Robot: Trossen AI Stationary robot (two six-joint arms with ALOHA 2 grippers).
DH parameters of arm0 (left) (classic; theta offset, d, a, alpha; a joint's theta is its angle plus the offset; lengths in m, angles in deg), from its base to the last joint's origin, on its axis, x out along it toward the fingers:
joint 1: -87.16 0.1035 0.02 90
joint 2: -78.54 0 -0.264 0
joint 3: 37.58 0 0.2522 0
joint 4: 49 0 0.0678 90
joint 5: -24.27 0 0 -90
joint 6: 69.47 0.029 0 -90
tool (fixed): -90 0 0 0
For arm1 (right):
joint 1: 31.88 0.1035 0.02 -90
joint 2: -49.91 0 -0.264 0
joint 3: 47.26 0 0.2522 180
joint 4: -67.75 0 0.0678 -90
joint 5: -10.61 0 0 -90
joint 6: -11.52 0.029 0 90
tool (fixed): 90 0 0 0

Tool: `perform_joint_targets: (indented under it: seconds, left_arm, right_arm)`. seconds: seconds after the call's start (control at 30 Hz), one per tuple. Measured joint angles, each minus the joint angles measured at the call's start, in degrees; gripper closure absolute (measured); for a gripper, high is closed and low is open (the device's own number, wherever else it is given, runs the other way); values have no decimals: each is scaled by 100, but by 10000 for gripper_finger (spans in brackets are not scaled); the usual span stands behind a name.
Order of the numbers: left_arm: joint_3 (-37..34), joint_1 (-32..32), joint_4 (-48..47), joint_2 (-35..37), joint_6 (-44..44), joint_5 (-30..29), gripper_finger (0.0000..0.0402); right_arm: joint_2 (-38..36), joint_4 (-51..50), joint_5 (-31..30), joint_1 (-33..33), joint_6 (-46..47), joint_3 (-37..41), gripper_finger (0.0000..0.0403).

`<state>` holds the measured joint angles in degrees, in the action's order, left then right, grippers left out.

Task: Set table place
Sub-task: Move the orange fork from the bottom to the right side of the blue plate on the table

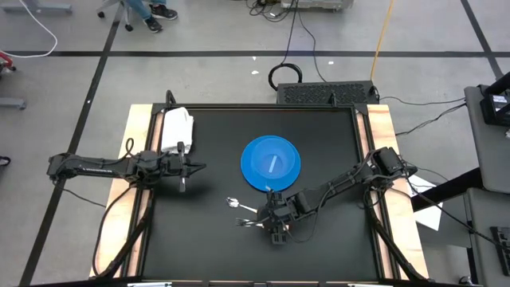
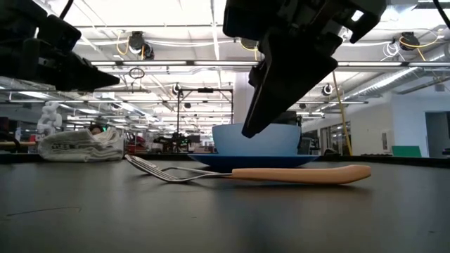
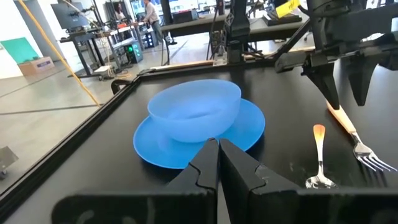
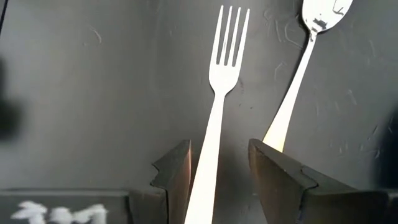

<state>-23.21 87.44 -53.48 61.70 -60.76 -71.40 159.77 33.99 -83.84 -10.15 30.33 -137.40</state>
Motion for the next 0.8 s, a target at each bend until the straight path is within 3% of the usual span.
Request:
perform_joint_targets:
  seconds: [0.8]
  left_arm:
    - [0, 0, 125, 0, -22, -2, 382]
  right_arm:
    - [0, 45, 2, 11, 18, 0, 252]
